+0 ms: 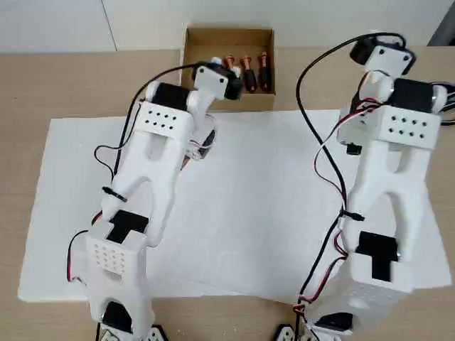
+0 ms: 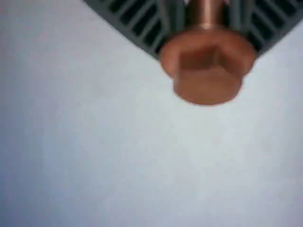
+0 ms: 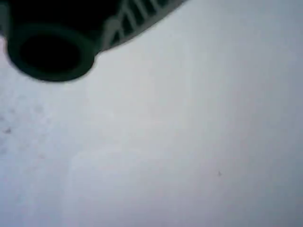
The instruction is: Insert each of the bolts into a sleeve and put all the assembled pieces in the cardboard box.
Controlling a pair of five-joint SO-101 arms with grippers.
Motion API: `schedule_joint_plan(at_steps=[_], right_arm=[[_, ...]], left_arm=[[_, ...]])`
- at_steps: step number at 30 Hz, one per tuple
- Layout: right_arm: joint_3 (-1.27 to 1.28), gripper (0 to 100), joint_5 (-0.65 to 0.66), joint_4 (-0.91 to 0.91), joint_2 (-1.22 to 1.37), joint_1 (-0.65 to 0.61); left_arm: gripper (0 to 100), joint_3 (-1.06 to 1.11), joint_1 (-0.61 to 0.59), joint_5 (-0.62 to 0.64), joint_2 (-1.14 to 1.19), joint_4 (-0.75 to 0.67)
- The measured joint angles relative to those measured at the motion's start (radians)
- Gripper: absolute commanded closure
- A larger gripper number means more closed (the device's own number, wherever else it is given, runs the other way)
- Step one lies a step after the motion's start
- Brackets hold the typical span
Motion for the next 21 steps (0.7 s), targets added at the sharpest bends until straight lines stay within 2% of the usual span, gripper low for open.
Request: schedule_joint_plan(at_steps=[8, 21], right_arm=[[0.0, 99.5, 0.0, 0.0, 0.0, -0.012], [0.0, 99.5, 0.0, -0.005, 0.0, -0.135]], left_arm=[[99, -0.081, 0.06, -0.17, -0.003, 0.011], [99, -0.19, 0.072, -0.184, -0.348, 0.012]])
